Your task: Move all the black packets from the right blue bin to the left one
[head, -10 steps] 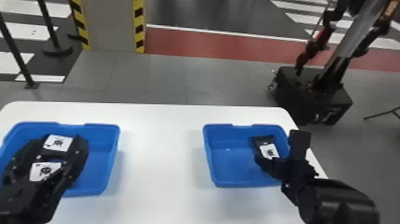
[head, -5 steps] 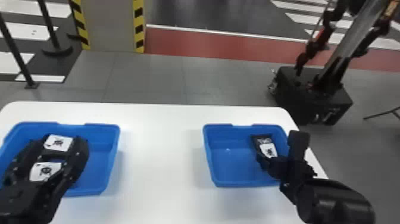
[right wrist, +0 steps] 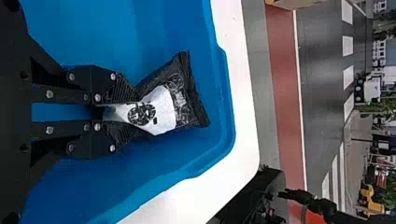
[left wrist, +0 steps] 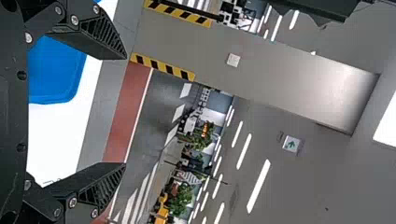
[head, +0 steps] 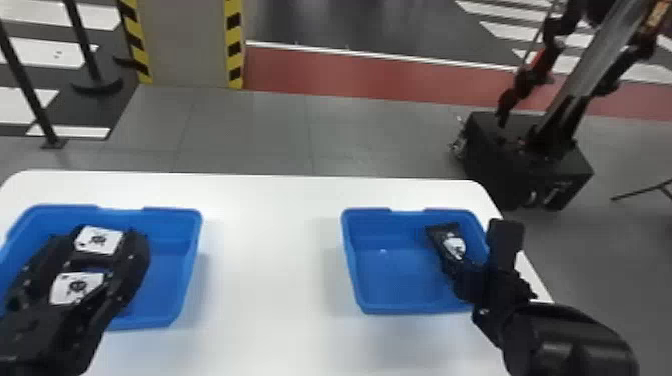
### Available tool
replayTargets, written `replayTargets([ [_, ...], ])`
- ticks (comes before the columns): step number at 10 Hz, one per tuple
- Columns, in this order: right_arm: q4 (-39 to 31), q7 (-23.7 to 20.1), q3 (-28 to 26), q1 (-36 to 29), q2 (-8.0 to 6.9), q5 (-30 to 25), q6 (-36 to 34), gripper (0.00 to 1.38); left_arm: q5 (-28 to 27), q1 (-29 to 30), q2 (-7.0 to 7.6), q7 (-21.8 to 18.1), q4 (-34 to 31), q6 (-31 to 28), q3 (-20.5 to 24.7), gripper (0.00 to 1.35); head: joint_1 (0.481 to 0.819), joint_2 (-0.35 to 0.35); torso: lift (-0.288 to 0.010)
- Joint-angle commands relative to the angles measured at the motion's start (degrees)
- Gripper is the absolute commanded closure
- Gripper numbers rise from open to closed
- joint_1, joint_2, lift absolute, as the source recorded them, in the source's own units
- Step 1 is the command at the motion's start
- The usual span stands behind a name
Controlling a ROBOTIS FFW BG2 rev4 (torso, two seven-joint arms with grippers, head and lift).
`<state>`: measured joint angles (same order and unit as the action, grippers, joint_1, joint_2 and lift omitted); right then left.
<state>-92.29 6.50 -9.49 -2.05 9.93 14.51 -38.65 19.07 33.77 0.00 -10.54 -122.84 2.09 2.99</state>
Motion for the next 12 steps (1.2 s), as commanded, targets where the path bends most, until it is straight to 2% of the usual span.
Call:
replayTargets([
  [1, -5.23, -0.17, 0.00, -3.57, 0.00, 0.87, 0.12, 1.18, 0.00, -0.02, -0.15, -0.01, 0.01, -0.12, -0.09, 0.22, 0.695, -0.187, -0.110],
  [4, -24.78, -3.77, 0.09, -15.80, -0.09, 3.25, 1.81, 1.18, 0.88, 0.26, -0.15, -0.01, 0.01, 0.87, 0.18, 0.22, 0.695, -0.161, -0.110],
  [5, -30.68, -6.41, 0.09, -18.19, -0.09, 3.33, 2.09, 1.18, 1.06, 0.40, -0.15, -0.10, 0.01, 0.59, 0.09, 0.22, 0.695, -0.149, -0.110],
  [6, -34.76, -10.72, 0.00, -18.90, -0.09, 3.95, 2.09, 1.17, 2.29, -0.02, -0.15, -0.71, 0.01, -2.22, -0.17, 0.22, 0.695, -0.121, -0.110],
  [7, -36.59, -16.25, 0.17, -18.19, -0.17, 4.21, 2.23, 1.17, 3.78, -1.43, -0.15, -2.73, 0.01, -7.43, 0.35, 0.22, 0.695, -0.092, -0.110],
  [8, -37.01, -21.18, 1.40, -16.79, -0.17, 4.92, 2.65, 1.17, 4.92, -1.99, -0.15, -3.70, 0.01, -8.55, 0.44, 0.22, 0.695, -0.069, -0.110],
  [9, -35.04, -27.15, 3.07, -14.25, -0.26, 5.62, 4.20, 1.17, 7.21, -2.41, -0.15, -4.40, 0.01, -8.69, 0.27, 0.22, 0.695, -0.036, -0.110],
  [12, -27.73, -38.75, 10.37, -5.25, 0.00, 5.62, 3.63, 1.17, 12.31, -4.10, -0.15, -7.57, 0.01, -8.69, -0.09, 0.22, 0.695, 0.055, -0.110],
])
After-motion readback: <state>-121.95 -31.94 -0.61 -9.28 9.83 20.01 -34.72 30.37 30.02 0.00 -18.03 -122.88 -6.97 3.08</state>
